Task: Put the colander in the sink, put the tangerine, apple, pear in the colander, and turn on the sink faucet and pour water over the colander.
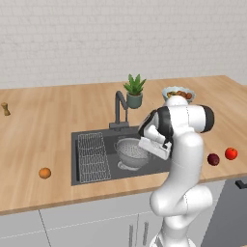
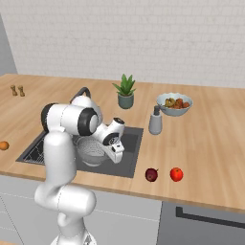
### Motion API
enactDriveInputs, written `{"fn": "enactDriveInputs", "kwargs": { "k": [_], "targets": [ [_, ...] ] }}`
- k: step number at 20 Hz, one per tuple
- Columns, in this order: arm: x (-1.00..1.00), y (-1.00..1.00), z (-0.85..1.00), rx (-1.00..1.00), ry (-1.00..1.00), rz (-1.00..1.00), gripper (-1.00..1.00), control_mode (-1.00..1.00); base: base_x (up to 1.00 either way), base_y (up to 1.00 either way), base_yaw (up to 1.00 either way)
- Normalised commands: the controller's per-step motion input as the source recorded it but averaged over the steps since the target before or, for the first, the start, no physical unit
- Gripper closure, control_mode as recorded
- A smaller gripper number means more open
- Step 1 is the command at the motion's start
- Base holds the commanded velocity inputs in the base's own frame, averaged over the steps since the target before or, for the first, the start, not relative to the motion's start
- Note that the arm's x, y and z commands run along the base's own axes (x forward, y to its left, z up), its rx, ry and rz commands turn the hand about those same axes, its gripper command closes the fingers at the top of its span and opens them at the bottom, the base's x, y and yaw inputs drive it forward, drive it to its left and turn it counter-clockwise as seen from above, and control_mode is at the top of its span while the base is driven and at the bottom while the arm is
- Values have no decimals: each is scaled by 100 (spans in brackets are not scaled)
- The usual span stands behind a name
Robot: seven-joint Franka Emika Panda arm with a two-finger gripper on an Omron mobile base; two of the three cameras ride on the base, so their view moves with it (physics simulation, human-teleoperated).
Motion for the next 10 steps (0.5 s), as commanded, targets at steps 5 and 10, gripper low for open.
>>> {"fn": "enactDriveInputs", "kwargs": {
  "k": [5,10],
  "targets": [
    [-52,56,-7,0,-4,12,100,-100,0,0,0],
    [-20,49,-13,0,-3,9,100,-100,0,0,0]
  ]
}}
